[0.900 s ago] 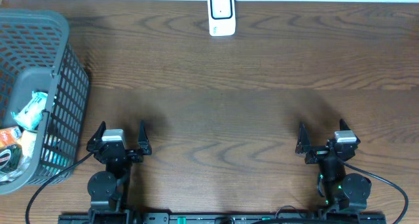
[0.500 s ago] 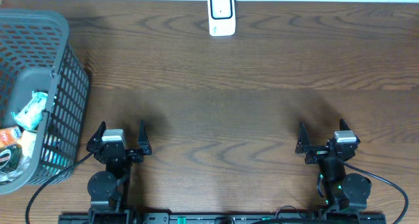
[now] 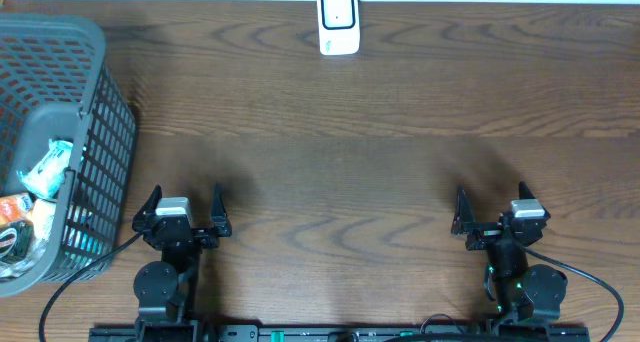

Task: Scan the item barcode

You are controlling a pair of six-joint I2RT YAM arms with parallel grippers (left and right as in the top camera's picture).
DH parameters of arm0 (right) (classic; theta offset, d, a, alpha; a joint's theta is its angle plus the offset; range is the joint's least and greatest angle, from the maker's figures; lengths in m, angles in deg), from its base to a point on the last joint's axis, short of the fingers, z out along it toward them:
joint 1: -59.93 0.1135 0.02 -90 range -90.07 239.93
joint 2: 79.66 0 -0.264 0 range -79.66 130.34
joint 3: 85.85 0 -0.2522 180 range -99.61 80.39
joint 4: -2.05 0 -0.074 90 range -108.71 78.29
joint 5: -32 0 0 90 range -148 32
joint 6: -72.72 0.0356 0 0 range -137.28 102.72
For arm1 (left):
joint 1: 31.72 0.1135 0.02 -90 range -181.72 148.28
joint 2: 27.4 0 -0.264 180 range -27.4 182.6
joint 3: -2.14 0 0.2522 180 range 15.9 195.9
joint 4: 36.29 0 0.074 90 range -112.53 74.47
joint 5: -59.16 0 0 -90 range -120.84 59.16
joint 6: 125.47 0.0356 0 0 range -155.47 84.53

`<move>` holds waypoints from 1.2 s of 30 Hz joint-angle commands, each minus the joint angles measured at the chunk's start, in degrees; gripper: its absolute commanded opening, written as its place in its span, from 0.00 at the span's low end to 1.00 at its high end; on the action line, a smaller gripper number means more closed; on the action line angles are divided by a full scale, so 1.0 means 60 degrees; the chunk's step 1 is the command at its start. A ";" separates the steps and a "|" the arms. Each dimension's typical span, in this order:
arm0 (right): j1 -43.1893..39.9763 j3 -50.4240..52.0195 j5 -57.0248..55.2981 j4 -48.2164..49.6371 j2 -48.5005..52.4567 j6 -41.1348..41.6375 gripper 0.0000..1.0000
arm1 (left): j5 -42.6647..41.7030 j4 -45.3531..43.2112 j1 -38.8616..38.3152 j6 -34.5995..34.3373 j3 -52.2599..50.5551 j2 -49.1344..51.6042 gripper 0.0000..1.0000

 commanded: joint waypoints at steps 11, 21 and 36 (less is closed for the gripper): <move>0.0073 0.0015 -0.0076 -0.0036 -0.0047 -0.0058 0.99 | 0.0124 0.0401 0.0051 0.0157 -0.0146 -0.0058 0.98; 0.0073 0.0015 -0.0076 -0.0036 -0.0047 -0.0058 0.99 | -0.0703 0.0321 0.0047 -0.0634 -0.0146 -0.0058 0.98; 0.0073 0.0015 -0.0076 -0.0036 -0.0047 -0.0058 0.99 | -0.6237 -0.6779 0.0051 -0.6135 0.0874 -0.0036 0.98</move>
